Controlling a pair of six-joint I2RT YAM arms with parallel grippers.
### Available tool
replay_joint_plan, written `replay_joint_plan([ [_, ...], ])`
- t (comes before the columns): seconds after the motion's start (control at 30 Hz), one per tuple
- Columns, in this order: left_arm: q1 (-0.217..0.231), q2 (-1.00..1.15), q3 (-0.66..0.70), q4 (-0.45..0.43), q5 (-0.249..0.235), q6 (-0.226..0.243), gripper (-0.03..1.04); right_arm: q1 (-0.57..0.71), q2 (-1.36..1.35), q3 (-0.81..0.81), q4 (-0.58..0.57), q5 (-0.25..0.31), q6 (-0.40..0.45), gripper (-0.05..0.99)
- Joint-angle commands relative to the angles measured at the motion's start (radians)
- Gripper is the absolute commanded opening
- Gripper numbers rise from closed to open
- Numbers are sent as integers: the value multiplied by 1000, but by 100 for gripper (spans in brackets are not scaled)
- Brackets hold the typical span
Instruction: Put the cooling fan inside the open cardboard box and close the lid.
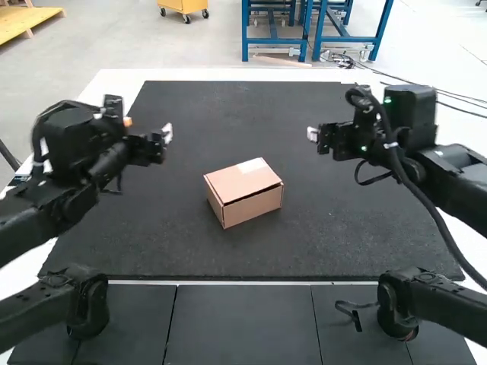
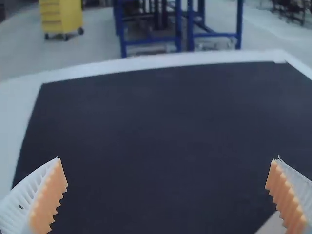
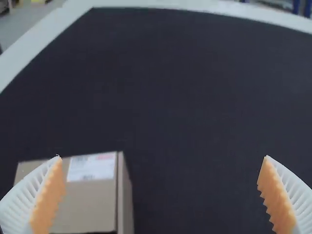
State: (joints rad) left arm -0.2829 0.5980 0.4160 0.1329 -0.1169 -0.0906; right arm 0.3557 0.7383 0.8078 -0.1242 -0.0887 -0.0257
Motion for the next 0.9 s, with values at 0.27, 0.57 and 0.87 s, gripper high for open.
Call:
replay_joint_plan([
  [0.27, 85, -379, -141, 189, -64, 223, 95, -129, -194, -122, 95, 41, -13, 90],
  [0.57, 73, -532, -221, 198, -36, 250, 90, -236, -234, -294, 259, 21, -22, 91],
  [0.87, 71, -599, -283, 278, 45, 252, 97, -301, -267, -469, 433, -28, -109, 91],
])
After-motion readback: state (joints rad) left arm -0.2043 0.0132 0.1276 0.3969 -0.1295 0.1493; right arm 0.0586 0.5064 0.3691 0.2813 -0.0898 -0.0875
